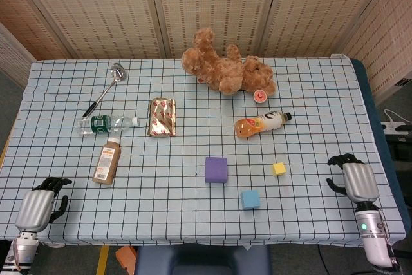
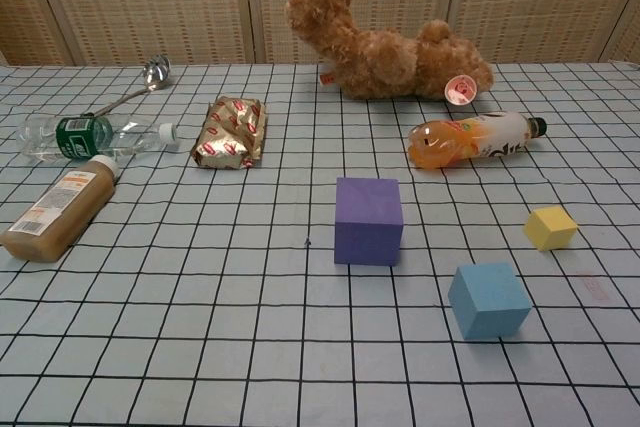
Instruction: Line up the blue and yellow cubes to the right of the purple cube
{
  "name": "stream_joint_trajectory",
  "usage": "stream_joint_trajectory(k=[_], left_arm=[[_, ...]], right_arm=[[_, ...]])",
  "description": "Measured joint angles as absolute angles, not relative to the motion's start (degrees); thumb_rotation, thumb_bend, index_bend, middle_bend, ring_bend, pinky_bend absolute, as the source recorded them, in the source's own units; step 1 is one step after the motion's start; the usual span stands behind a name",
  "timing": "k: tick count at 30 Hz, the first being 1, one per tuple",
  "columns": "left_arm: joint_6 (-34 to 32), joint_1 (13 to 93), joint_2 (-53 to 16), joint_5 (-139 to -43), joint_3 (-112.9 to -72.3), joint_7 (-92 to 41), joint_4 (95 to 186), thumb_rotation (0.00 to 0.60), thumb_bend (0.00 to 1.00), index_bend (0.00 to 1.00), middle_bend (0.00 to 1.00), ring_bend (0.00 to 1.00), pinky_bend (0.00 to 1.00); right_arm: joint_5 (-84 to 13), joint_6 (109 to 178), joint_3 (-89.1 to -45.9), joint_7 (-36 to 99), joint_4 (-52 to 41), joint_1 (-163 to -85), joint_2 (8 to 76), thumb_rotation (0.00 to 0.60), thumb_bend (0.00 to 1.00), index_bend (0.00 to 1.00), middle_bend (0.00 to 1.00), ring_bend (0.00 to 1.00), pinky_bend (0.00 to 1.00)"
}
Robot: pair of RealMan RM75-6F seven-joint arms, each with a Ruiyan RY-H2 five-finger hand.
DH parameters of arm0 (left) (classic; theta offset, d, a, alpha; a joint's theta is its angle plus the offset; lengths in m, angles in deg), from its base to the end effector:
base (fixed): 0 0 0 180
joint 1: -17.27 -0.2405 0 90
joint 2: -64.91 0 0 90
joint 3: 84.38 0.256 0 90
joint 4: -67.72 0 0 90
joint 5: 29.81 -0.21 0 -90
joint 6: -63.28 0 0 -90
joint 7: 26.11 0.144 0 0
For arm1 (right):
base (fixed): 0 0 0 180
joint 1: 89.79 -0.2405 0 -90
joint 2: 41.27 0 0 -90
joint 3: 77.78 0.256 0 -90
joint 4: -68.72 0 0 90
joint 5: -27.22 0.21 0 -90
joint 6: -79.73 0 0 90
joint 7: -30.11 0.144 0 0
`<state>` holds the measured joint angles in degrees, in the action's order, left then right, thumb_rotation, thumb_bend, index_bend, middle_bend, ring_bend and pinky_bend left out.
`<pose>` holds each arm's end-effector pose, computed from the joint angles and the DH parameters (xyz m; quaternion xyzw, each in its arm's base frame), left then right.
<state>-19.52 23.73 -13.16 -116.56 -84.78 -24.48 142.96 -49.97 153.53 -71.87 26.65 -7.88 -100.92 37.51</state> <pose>-0.3414 0.1837 0.0943 -0.6323 -0.3743 -0.3497 0.5812 -0.3425 -0.2289 0.0905 0.5997 -0.4183 0.3316 0.5962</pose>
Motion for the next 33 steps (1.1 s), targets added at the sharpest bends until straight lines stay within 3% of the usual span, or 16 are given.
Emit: stream_joint_trajectory(k=[3, 7, 13, 26, 33], left_arm=[[-19.9, 23.6, -13.0, -116.7, -84.8, -24.9, 143.1, 0.6, 0.54, 0.34, 0.35, 0.23, 0.51], [-20.3, 23.3, -12.5, -116.9, -84.6, -25.3, 143.9, 0.6, 0.54, 0.33, 0.35, 0.23, 0.51], [-20.3, 23.1, -11.9, -117.0, -84.4, -25.4, 144.7, 0.6, 0.54, 0.34, 0.35, 0.23, 0.51], [-19.8, 23.1, -11.4, -116.4, -84.5, -27.1, 145.1, 0.6, 0.54, 0.34, 0.35, 0.23, 0.51], [-19.1, 23.2, -11.3, -116.2, -84.6, -27.7, 144.9, 0.6, 0.54, 0.34, 0.35, 0.23, 0.51]], right_arm=[[-48.9, 153.0, -71.1, 26.5, -7.5, -101.4, 38.1, 0.6, 0.14, 0.41, 0.4, 0.3, 0.56], [-49.0, 152.5, -69.7, 27.5, -6.7, -102.9, 38.8, 0.6, 0.14, 0.43, 0.51, 0.58, 0.76], [-50.6, 149.0, -69.3, 31.3, -8.0, -105.6, 38.0, 0.6, 0.14, 0.44, 0.68, 0.76, 0.93], [-42.5, 130.7, -68.9, 27.7, -24.0, -114.1, 28.7, 0.6, 0.1, 0.36, 0.74, 0.83, 0.99], [-39.6, 127.1, -69.1, 26.1, -27.7, -117.2, 26.8, 0.6, 0.05, 0.31, 0.75, 0.83, 0.99]])
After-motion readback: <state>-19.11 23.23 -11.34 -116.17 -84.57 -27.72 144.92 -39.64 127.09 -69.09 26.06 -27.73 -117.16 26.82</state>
